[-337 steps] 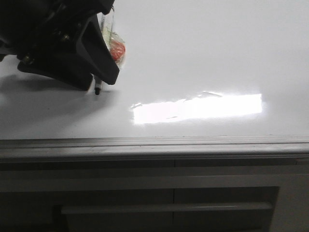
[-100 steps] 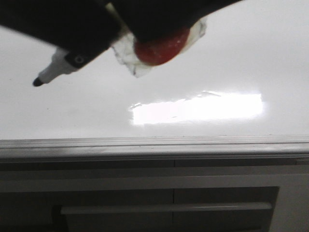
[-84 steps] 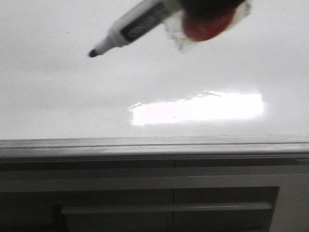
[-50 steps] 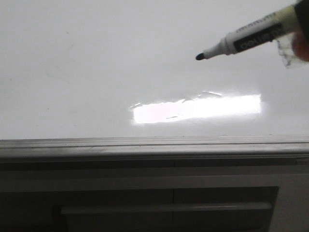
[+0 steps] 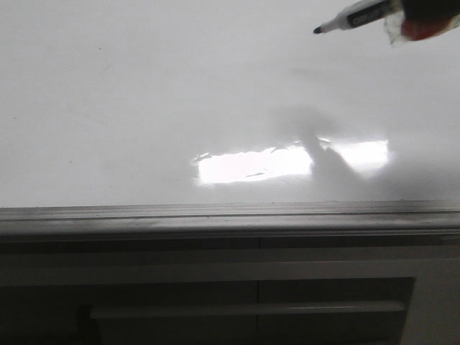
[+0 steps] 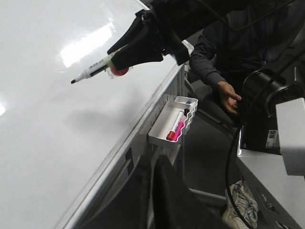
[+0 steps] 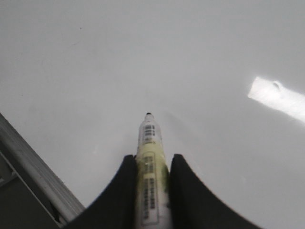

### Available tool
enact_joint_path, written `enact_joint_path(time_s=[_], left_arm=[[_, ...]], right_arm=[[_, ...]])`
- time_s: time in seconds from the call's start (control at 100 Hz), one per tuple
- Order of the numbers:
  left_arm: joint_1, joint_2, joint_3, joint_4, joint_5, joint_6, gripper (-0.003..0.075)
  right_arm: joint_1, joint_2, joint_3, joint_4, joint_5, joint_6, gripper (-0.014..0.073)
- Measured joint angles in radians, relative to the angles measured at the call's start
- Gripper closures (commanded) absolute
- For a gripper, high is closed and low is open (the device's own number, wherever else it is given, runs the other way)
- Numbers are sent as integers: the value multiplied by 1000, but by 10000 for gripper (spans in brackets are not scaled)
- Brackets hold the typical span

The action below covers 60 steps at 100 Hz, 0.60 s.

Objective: Write number 0 on whiteboard

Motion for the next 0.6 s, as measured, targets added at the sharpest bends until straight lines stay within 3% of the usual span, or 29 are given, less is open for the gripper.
enact_joint_path(time_s=[0.26,0.6], left_arm=[[0,0,0,-32,-13,0,740],[0,0,0,-76,-14,0,740]], right_arm=[[0,210,-128,49,-1,0,641],[0,302,-159,86,-8,2,641]])
